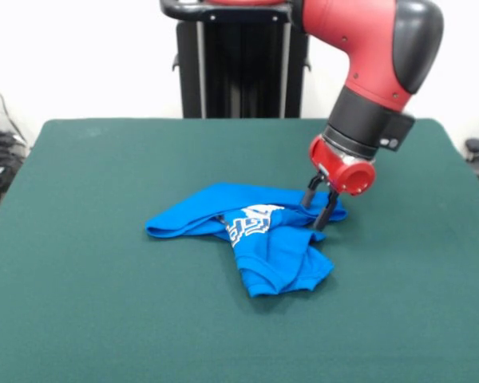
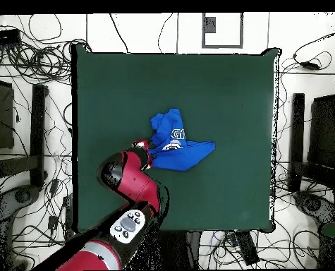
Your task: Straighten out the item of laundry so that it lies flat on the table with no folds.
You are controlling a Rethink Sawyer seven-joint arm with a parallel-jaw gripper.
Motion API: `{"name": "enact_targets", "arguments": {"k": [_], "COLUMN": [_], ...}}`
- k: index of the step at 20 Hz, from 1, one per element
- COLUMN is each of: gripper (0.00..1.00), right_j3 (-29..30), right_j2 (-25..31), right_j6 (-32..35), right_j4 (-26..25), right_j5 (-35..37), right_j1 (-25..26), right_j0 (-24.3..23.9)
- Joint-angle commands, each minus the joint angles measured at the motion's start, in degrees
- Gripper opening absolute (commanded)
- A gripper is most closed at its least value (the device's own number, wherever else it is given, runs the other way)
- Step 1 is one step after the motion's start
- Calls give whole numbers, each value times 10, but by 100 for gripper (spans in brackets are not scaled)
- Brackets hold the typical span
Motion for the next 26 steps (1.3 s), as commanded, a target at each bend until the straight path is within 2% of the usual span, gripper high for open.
{"name": "enact_targets", "arguments": {"k": [1, 13, 14, 18, 26], "gripper": [100, 100, 0, 0, 0], "right_j3": [-39, -50, -51, -43, -46], "right_j2": [82, 56, 55, 70, 60], "right_j6": [81, 61, 59, 60, 70], "right_j4": [-11, -13, -14, -24, -10], "right_j5": [-12, 18, 19, 3, 13], "right_j1": [5, 14, 15, 5, 10], "right_j0": [-1, 19, 21, 10, 20]}}
